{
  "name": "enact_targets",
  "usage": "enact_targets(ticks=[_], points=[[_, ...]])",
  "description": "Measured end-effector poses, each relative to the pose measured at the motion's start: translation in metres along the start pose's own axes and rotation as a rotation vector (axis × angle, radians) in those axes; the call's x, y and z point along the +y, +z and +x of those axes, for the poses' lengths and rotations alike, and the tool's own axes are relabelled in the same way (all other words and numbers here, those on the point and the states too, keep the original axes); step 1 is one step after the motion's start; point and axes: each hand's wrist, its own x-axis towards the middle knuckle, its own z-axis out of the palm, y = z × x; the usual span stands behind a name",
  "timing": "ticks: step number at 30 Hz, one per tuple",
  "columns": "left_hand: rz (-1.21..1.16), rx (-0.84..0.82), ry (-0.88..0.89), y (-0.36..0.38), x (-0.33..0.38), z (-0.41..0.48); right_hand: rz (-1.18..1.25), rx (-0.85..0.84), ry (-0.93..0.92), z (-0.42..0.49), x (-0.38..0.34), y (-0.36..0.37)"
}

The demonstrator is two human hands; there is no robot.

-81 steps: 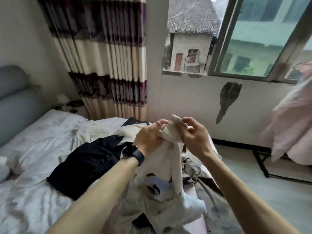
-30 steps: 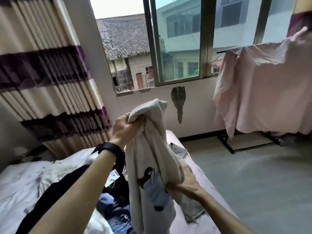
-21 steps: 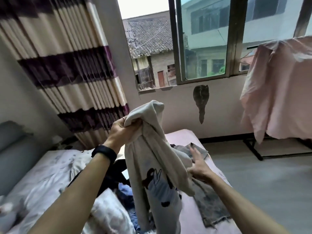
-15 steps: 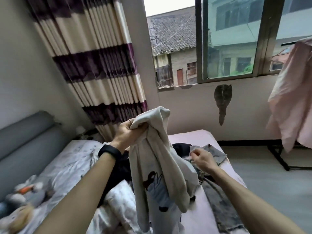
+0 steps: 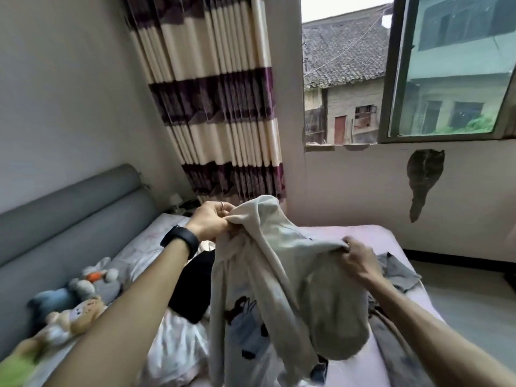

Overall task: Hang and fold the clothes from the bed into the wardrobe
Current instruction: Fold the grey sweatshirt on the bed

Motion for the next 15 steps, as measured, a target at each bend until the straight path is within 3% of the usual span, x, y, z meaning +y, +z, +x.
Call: enact_targets(ticks=[6,10,12,15], points=[[-0.047,-0.162,-0.22,-0.011,-0.04,0.005,-0.058,0.162,-0.016,0.021,-0.048,-0.051],[0.094,-0.352,-0.264,0.0,-0.026,0.011,-0.09,0.209,-0.092,0.018,-0.074,-0.065],[0.121,-0.363,-0.194,0.013,-0.003,0.02,-0.096,0.235,-0.142,0.015,-0.084,-0.071],[0.124,-0.318,0.125,0.049,0.041,0.029,-0.089,0.218,-0.211,0.011,-0.103,-0.078]])
